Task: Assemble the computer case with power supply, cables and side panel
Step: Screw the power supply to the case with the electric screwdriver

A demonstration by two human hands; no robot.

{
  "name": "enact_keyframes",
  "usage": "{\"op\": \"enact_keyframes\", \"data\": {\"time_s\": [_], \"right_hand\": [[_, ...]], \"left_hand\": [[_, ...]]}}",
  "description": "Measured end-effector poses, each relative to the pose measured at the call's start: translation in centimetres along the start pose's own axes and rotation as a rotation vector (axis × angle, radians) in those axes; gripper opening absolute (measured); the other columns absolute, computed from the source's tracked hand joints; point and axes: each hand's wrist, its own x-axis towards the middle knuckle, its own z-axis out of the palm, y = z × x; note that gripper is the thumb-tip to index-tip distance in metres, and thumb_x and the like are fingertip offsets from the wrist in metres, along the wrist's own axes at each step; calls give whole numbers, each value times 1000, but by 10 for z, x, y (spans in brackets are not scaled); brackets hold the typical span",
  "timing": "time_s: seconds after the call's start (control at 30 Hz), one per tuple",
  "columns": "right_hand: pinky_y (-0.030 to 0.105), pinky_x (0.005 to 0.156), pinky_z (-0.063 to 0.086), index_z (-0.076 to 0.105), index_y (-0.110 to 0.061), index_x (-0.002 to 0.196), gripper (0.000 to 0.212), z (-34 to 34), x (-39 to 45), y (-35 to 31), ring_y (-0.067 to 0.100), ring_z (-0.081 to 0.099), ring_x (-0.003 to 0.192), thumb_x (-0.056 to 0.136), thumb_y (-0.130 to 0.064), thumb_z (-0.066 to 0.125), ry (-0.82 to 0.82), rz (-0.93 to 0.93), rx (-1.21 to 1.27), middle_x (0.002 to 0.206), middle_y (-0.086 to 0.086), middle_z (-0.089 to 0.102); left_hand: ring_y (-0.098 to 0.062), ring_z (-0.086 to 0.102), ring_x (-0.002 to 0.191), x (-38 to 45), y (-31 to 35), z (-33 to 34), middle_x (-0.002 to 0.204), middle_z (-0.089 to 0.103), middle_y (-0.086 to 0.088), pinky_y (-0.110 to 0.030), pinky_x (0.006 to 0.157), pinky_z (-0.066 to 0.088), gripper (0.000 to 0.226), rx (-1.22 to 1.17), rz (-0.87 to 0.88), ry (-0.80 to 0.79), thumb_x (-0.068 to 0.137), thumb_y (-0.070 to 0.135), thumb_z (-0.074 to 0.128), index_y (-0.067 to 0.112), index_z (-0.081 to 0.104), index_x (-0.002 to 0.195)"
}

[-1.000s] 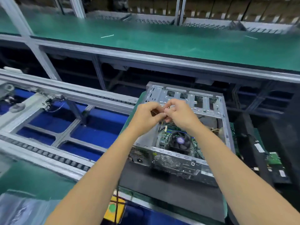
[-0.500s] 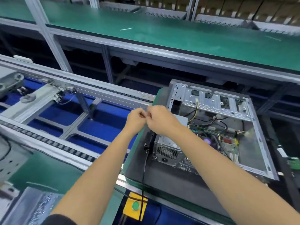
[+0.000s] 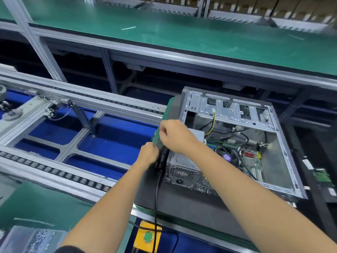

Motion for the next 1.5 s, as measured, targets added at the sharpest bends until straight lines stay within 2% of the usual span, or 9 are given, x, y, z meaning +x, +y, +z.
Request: {"op": "enact_keyframes", "data": {"time_s": [0.17, 0.47, 0.53, 0.73, 0.97, 1.07, 1.2, 1.37, 1.5], "right_hand": [[39, 73, 53, 60, -12, 88, 14, -8, -1, 13, 27, 60, 84, 95, -10, 47, 39, 12, 74, 89, 7, 66], [37, 71, 52, 62, -10, 88, 15, -8, -5, 20, 24, 59, 81, 94, -9, 48, 40, -9, 162, 84, 4, 63], [34, 69, 51, 63, -11, 87, 16, -9, -5, 23, 21, 57, 78, 94, -8, 49, 39, -2, 211, 80, 0, 61], [33, 71, 51, 65, -15, 85, 16, -12, -2, 29, 22, 63, 80, 94, -11, 53, 49, 25, 317, 84, -1, 66], [30, 68, 47, 61, -17, 86, 11, -2, 11, 19, 19, 59, 77, 94, -12, 54, 68, 62, 347, 78, -2, 62], [30, 64, 47, 54, -16, 89, 16, 5, 15, 0, 18, 56, 74, 97, -30, 54, 43, 151, 425, 79, -1, 60], [48, 92, 55, 57, -12, 102, 41, 10, 18, -27, 28, 67, 92, 101, -50, 41, -102, 330, 829, 101, 11, 68], [26, 65, 51, 62, -19, 85, 30, -18, 14, -32, 16, 65, 65, 99, -45, 55, -132, 423, 1358, 68, -2, 67], [22, 44, 46, 60, -10, 87, 24, -38, 1, -19, 17, 57, 45, 92, -33, 68, -76, 431, 1481, 58, 4, 63]], "left_hand": [[-28, 50, 86, -2, 9, 13, 105, 55, -13, -33, 64, 37, 40, -23, -55, -63, 95, 37, 45, 1, 43, 114], [-31, 49, 69, 4, 18, 12, 91, 59, -25, -44, 63, 44, 25, 400, 95, -100, 96, 12, 38, -4, 55, 88], [-20, 39, 57, 4, 13, 14, 75, 52, -13, -33, 49, 32, 30, 332, 89, -104, 96, 18, 42, 8, 43, 68], [-16, 32, 50, -6, -1, 5, 47, 34, 8, -31, 48, 25, 46, -88, 4, -2, 87, 38, 56, 19, 30, 55], [-18, 41, 61, -22, 1, -39, 66, 43, -6, -34, 60, 31, 36, -383, 29, 71, 87, 41, 56, 13, 42, 70], [-17, 43, 59, -36, 18, -59, 66, 44, -6, -33, 58, 31, 33, -488, 99, 135, 85, 41, 56, 13, 45, 71], [-8, 35, 50, -58, 48, -75, 55, 39, 5, -28, 52, 28, 36, -397, 238, 236, 80, 42, 54, 14, 39, 61], [-12, 40, 52, -77, 84, -86, 55, 44, 4, -28, 47, 28, 39, -66, 371, 392, 79, 40, 61, 13, 42, 61], [-4, 43, 56, -81, 101, -105, 57, 51, 13, -17, 53, 34, 28, -280, 356, 10, 75, 34, 47, 9, 59, 69]]}}
